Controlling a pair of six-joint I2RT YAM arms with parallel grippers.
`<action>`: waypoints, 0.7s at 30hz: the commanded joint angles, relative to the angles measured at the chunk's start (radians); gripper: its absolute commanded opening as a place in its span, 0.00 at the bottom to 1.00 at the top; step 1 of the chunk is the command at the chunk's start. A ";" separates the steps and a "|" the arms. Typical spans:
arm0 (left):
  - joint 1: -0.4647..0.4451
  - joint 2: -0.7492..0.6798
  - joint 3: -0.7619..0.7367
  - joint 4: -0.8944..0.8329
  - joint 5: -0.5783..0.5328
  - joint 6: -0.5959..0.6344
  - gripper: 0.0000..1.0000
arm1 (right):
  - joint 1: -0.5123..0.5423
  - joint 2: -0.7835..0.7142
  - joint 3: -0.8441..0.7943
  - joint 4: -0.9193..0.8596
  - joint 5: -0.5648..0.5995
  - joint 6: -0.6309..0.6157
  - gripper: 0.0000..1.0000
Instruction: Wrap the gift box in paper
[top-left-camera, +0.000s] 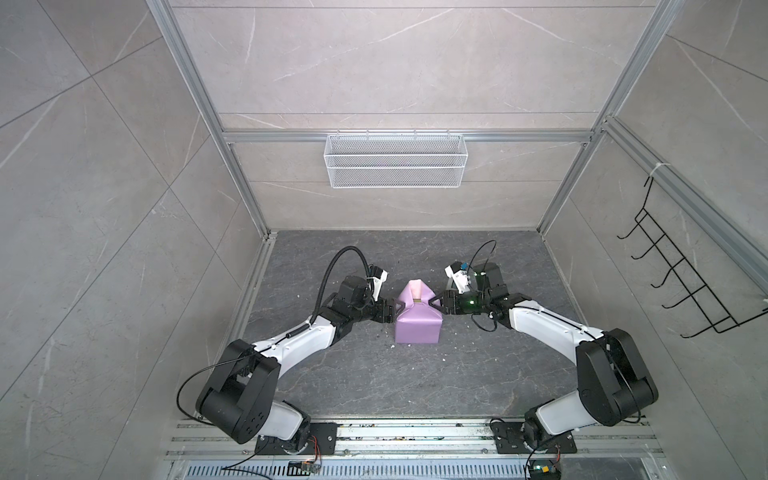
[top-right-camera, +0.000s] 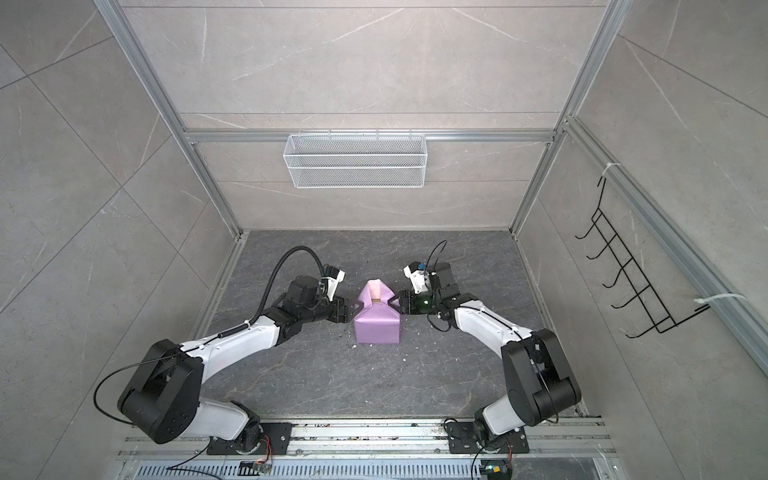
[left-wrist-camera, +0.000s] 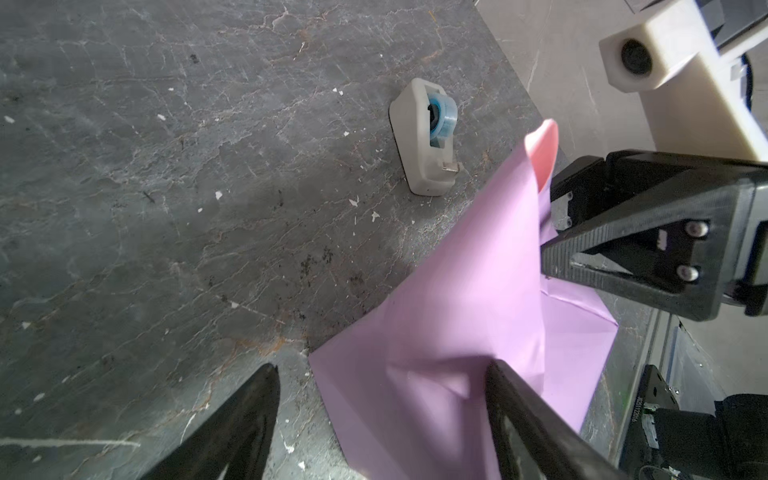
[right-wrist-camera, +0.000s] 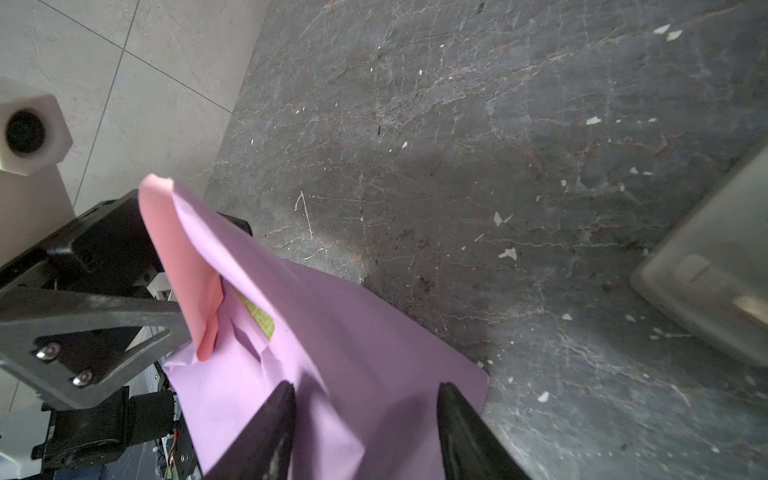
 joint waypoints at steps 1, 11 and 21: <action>-0.002 0.030 0.062 -0.012 0.022 0.051 0.80 | 0.011 0.019 -0.010 -0.011 0.013 -0.020 0.56; 0.020 0.087 0.129 -0.030 0.063 0.110 0.79 | 0.011 0.026 -0.002 -0.012 0.013 -0.023 0.56; 0.036 0.159 0.186 -0.048 0.143 0.148 0.68 | 0.012 0.035 0.012 -0.014 0.012 -0.023 0.56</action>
